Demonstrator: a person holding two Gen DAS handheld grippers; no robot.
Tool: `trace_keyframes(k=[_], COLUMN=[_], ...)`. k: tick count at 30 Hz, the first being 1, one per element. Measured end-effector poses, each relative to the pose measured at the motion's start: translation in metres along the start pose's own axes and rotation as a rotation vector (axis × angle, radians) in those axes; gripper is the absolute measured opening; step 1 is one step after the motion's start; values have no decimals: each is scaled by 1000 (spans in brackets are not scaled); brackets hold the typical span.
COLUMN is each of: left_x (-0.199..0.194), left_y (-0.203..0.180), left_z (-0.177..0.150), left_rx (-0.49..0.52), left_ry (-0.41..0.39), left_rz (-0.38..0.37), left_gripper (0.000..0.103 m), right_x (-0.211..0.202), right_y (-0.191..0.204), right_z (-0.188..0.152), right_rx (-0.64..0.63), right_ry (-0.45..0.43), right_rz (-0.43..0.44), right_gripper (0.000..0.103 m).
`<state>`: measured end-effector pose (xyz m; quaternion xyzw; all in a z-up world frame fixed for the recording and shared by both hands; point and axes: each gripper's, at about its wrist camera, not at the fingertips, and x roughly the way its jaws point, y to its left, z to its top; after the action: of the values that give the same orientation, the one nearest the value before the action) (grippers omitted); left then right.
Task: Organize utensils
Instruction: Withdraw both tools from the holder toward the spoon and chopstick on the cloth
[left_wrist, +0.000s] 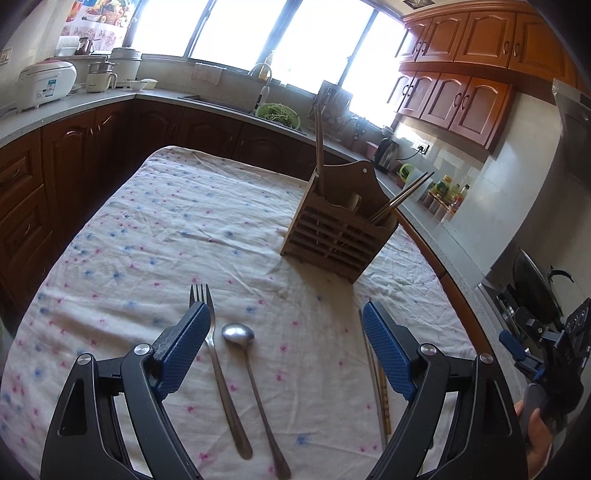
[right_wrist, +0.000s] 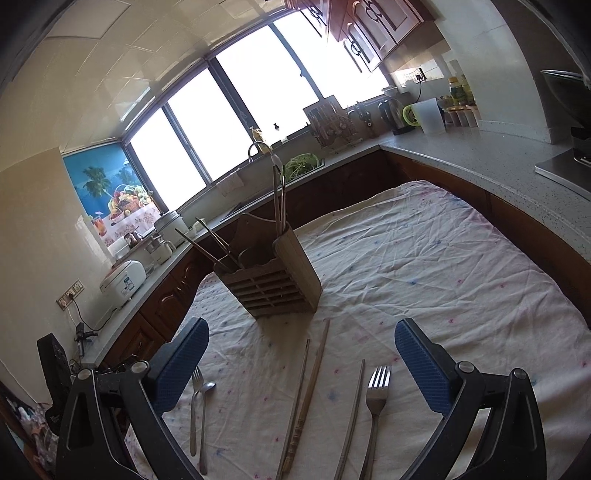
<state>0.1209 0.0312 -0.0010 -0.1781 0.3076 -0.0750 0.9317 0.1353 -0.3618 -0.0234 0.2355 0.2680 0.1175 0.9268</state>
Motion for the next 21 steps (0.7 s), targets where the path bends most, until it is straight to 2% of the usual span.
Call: trace_keyframes(k=[10, 16, 21], left_x=[4, 7, 14], left_y=[4, 8, 12], left_z=[-33, -40, -43], left_rx=[7, 5, 1], left_ry=[58, 76, 98], left_rz=[22, 30, 45], left_gripper=[86, 86, 86], right_x=[1, 8, 19], right_y=[-4, 6, 10], right_z=[-31, -44, -50], right_rx=[-59, -128, -149], right_ry=[57, 78, 112], right_rz=[-50, -63, -64], right_gripper=[102, 101, 96])
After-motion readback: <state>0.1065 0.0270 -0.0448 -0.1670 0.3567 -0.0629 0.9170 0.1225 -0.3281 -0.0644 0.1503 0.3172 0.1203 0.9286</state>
